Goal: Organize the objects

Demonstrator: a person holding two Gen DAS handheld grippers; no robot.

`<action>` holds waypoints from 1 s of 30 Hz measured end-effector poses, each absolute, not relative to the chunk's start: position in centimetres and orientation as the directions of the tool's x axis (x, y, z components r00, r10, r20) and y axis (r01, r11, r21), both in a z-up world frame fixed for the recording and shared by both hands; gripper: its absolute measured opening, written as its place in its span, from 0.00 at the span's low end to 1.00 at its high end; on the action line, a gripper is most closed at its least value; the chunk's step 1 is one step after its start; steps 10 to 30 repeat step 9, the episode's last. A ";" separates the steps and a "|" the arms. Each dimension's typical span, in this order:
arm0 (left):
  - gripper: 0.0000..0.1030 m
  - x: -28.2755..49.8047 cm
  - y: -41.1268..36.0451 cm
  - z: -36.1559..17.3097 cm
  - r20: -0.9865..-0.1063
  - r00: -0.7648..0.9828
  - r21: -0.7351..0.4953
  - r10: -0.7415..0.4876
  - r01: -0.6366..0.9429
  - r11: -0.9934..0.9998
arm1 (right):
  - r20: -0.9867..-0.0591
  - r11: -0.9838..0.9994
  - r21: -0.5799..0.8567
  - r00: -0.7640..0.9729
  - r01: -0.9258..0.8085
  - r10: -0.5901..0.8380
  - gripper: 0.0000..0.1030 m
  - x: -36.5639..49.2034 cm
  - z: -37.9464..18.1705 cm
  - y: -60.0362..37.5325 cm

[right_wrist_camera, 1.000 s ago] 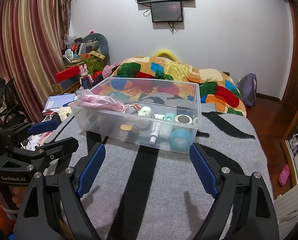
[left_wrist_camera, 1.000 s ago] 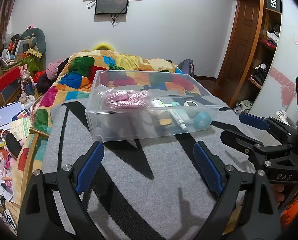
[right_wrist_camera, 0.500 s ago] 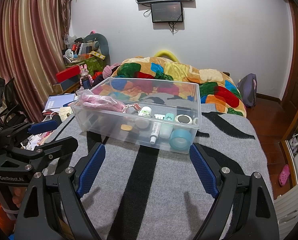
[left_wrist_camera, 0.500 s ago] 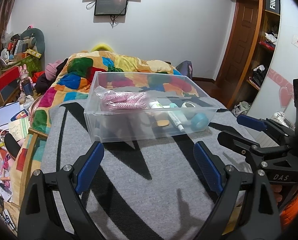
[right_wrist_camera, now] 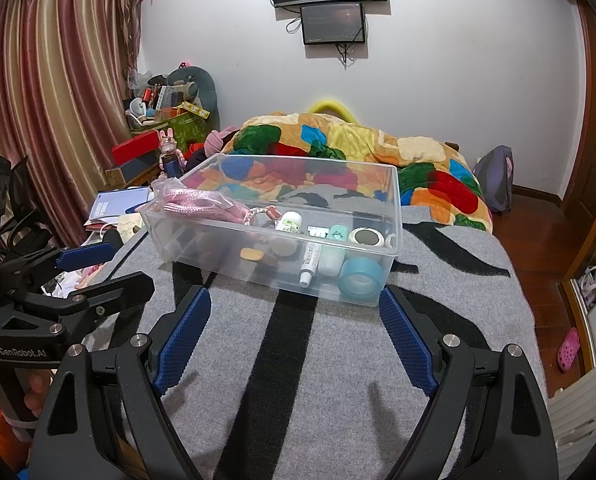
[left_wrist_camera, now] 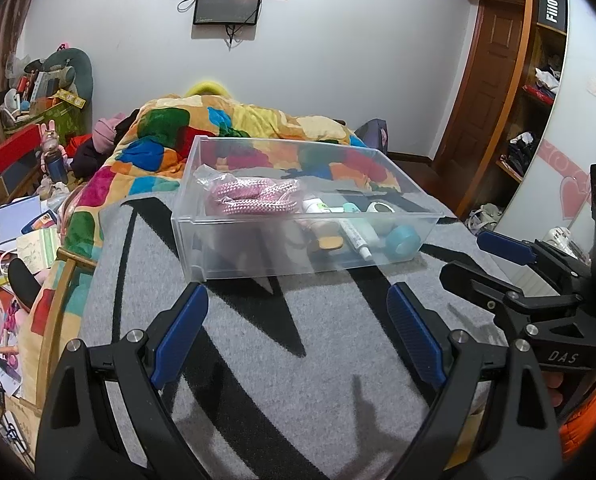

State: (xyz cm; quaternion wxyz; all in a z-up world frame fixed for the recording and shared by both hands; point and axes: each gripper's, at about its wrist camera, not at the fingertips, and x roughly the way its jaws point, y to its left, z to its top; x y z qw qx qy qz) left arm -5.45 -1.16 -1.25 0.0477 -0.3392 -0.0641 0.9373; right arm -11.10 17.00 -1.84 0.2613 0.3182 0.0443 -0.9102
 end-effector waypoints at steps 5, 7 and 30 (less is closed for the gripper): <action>0.89 -5.2 -0.8 -1.0 -0.620 -0.772 -0.140 0.140 -0.067 -0.988 | -0.606 -0.860 0.090 -0.658 0.502 -0.448 0.82 -11.2 -1.8 17.2; 0.89 -5.0 -0.7 -0.9 -0.615 -0.776 -0.131 0.138 -0.071 -0.989 | -0.607 -0.860 0.090 -0.657 0.502 -0.447 0.82 -11.2 -1.8 17.3; 0.89 -5.0 -0.7 -0.8 -0.616 -0.776 -0.131 0.136 -0.070 -0.989 | -0.607 -0.861 0.090 -0.657 0.501 -0.446 0.82 -11.2 -1.9 17.3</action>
